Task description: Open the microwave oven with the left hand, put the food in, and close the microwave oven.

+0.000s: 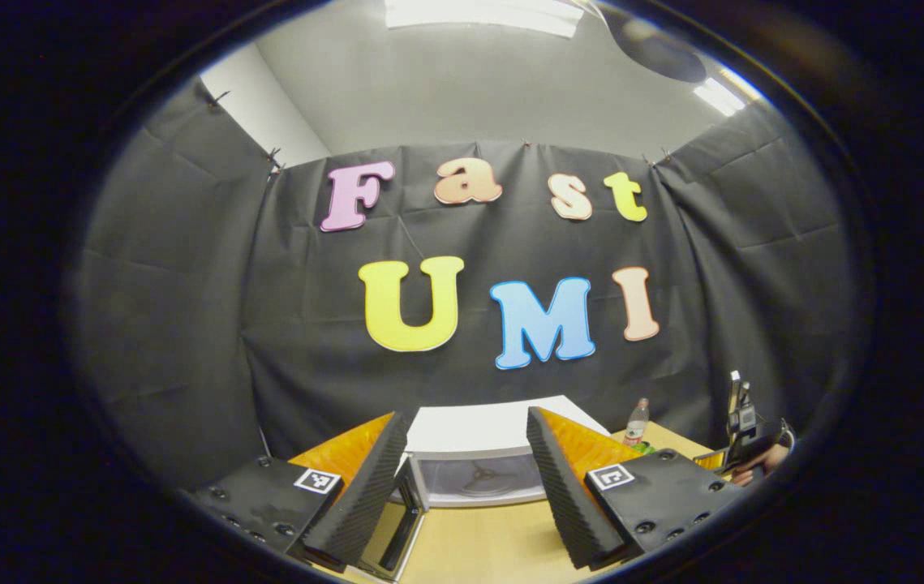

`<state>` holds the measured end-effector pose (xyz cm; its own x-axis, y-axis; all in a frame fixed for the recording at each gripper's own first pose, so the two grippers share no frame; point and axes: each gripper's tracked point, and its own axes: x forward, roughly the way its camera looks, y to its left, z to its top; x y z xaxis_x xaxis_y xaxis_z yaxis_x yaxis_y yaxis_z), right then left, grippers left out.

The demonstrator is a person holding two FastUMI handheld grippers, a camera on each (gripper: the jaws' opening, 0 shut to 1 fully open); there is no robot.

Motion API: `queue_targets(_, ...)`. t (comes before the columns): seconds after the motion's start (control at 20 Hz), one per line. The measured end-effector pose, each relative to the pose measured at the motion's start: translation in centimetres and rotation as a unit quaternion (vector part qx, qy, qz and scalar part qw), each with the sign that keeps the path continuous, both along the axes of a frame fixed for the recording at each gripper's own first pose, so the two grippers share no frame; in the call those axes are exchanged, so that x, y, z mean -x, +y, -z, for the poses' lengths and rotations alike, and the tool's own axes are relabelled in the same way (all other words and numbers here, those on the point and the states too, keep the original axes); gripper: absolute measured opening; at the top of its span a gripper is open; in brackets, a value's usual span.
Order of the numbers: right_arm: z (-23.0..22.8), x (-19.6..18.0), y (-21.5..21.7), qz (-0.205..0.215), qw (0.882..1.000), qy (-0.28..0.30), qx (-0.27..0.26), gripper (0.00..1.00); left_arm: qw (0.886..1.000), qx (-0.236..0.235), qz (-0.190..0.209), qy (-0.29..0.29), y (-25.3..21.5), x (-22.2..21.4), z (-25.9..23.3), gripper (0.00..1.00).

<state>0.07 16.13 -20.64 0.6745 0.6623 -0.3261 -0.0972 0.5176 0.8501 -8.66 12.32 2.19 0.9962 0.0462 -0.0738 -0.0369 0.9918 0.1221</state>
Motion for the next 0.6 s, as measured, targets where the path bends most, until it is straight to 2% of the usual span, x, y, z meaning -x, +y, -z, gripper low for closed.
queue_targets(0.3,2.3,-5.3,6.0,0.06,0.997,0.03,-0.047,0.1,1.0,0.024,-0.012,-0.015,5.3,0.3,-1.3,0.95)
queue_targets(0.45,4.1,-8.0,8.5,0.083,0.995,0.041,-0.043,0.1,0.999,0.03,-0.037,-0.024,8.8,0.1,-2.1,0.96)
queue_targets(0.6,5.6,-10.7,10.9,0.106,0.992,0.048,-0.05,0.1,0.998,0.034,-0.042,-0.029,11.0,-0.4,-2.6,0.96)
